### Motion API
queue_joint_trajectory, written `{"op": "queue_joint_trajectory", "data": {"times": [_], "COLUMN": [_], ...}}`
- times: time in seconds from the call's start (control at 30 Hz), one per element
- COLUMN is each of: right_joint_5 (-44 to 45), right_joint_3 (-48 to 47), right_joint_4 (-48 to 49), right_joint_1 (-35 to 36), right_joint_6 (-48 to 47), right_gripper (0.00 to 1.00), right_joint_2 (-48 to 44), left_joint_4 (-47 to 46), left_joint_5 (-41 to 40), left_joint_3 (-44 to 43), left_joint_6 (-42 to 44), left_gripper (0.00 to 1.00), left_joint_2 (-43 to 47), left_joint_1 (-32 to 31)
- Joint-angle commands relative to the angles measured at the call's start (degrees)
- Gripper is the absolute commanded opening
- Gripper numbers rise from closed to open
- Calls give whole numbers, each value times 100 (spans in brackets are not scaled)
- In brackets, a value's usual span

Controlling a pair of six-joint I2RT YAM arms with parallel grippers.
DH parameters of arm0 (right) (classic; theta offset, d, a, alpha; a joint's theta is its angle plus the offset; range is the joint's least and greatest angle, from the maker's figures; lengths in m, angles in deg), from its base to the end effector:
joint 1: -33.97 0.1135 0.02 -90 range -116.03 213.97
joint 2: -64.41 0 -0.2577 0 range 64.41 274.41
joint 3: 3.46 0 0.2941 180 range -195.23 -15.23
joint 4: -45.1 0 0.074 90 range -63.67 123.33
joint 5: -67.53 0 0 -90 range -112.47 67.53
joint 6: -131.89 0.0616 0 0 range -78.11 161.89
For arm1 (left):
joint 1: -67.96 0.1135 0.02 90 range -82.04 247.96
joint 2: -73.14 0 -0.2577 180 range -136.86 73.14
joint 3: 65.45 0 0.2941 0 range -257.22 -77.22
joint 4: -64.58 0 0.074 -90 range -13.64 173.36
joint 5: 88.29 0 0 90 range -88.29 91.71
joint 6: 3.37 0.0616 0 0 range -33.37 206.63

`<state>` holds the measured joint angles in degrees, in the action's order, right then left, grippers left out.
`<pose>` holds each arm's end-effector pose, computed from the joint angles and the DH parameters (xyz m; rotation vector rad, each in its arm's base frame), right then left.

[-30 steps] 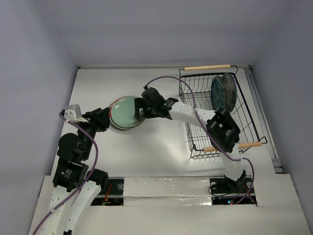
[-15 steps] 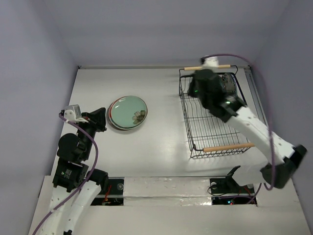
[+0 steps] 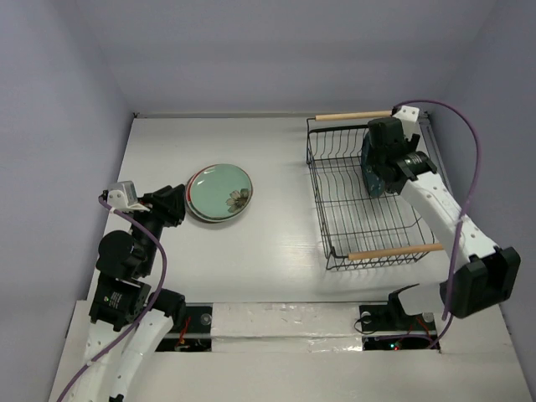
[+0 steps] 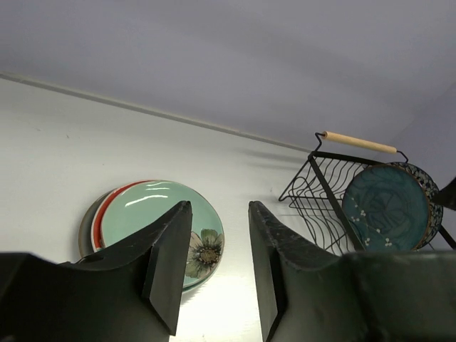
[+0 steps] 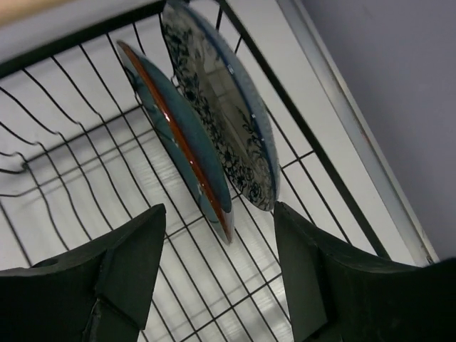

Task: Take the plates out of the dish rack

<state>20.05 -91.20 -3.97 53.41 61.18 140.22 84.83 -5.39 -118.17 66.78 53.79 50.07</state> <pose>0.3342 0.0738 0.3520 0.3878 2.0196 -0.4084 0.1490 -0.0401 0.3913 -0.1291 1.3529 -0.4725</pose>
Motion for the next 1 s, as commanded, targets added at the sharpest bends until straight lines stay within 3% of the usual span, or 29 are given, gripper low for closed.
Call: {"op": "queue_joint_trajectory", "data": {"times": [0.0, 0.53, 0.67, 0.8, 0.97], "right_joint_5": [-288, -288, -201, -69, -42], "right_joint_3": [-278, -639, -639, -735, -981], "right_joint_4": [47, 337, 390, 355, 188], "right_joint_1": [-134, -494, -494, -494, -494], "right_joint_6": [-303, -865, -962, -1103, -1208], "right_gripper": [66, 50, 36, 29, 0], "right_joint_2": [345, 1858, 1674, 1498, 1437], "left_joint_4": [-214, -223, -214, -241, -232], "left_joint_5": [76, 103, 103, 147, 138], "left_joint_3": [-62, -71, -71, -62, -62], "left_joint_6": [17, 35, 35, 26, 26], "left_gripper": [35, 37, 38, 38, 38], "left_joint_2": [37, 28, 11, 2, 2], "left_joint_1": [22, 22, 22, 22, 22]}}
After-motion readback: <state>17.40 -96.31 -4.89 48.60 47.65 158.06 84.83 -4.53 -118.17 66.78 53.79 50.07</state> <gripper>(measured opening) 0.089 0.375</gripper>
